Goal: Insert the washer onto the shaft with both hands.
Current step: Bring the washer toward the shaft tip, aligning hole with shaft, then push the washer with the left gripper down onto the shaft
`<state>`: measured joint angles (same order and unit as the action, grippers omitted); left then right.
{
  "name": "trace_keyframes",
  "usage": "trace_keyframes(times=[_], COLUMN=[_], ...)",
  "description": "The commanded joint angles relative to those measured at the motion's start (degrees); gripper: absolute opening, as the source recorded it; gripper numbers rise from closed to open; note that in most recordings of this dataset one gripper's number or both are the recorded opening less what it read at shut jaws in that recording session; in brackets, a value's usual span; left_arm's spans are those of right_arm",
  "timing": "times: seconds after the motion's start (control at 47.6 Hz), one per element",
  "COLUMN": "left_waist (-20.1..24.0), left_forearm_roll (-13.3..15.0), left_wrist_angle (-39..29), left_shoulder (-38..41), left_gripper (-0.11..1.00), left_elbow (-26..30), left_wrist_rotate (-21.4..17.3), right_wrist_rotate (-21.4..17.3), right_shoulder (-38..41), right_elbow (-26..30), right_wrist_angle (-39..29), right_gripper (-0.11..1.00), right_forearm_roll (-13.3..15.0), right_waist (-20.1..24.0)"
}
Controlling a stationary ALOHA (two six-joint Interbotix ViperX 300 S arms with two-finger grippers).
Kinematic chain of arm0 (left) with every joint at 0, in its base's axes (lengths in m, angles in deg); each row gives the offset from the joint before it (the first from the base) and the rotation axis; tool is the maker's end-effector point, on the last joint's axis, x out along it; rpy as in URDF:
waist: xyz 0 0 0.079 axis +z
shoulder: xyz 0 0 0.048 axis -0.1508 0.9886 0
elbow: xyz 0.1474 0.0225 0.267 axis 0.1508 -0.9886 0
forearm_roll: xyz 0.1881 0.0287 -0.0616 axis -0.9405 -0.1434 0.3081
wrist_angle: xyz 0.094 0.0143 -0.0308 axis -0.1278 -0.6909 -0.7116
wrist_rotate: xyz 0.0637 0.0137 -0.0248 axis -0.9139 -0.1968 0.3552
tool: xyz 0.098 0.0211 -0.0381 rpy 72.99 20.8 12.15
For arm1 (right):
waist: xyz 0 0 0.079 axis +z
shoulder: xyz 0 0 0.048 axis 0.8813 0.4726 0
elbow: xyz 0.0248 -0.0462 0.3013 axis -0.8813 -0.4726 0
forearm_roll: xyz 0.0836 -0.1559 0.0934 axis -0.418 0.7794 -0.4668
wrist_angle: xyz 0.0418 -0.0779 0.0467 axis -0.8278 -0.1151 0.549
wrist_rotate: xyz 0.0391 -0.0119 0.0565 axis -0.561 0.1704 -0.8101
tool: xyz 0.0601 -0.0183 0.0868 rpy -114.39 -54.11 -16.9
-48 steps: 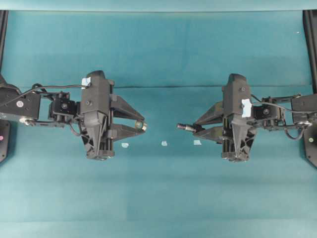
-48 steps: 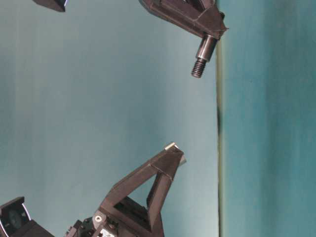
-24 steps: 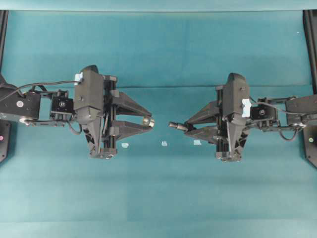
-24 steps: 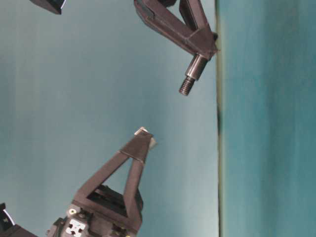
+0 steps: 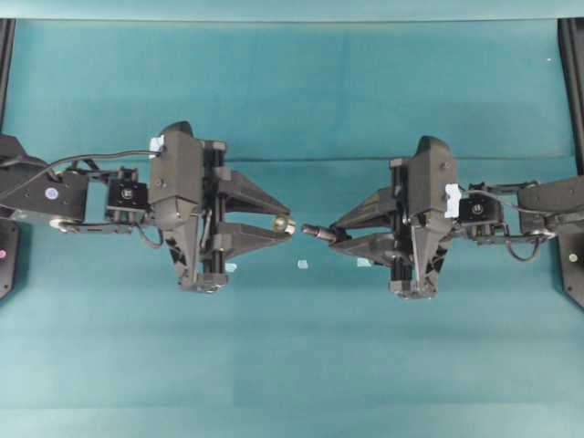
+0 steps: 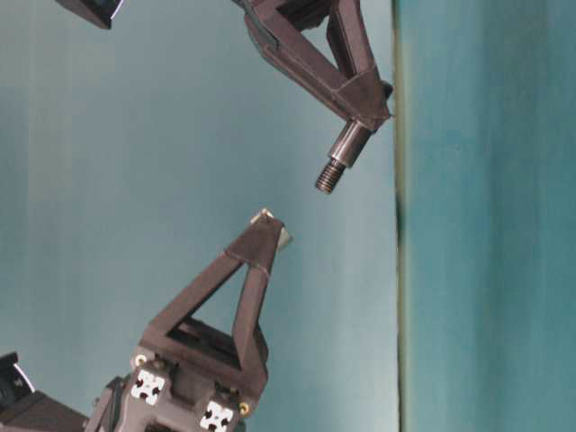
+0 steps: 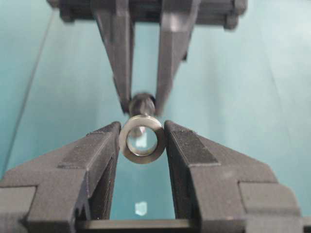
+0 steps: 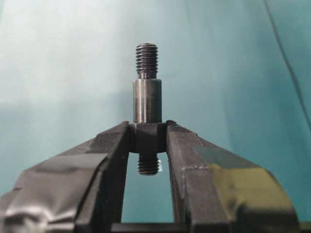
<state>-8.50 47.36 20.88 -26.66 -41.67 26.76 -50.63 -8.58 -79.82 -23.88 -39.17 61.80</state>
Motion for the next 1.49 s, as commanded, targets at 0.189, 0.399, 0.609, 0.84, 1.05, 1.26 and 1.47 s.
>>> trace_keyframes(times=[0.189,0.399,0.609,0.84,1.05,1.26,1.47], left_waist=[-0.1,-0.1,-0.1,-0.1,-0.1,-0.1,-0.3], left_forearm_roll=[-0.1,0.0,-0.1,0.0,-0.1,-0.1,0.0], left_wrist_angle=[0.8,0.8,0.8,0.8,1.5,2.6,2.9], left_shoulder=[0.8,1.2,1.2,1.6,2.0,2.9,4.4], left_gripper=[0.35,0.35,0.35,0.35,0.35,0.35,0.35], left_elbow=[1.0,0.9,0.9,1.1,1.1,1.3,1.9], left_wrist_rotate=[0.1,0.8,0.8,0.9,0.9,1.0,1.0], right_wrist_rotate=[-0.5,-0.5,-0.4,-0.4,-0.4,-0.4,-0.4], right_shoulder=[1.5,1.8,1.8,1.9,1.9,2.1,2.5], right_elbow=[0.9,0.9,0.8,0.9,1.0,1.2,1.6], right_wrist_angle=[2.8,4.5,5.9,7.6,8.6,8.6,8.6], right_gripper=[0.00,0.00,0.00,0.00,0.00,0.00,0.00], right_forearm_roll=[-0.2,-0.2,-0.5,-0.7,-1.0,-1.0,-1.0], right_waist=[0.6,0.6,0.5,0.2,0.1,0.1,0.2])
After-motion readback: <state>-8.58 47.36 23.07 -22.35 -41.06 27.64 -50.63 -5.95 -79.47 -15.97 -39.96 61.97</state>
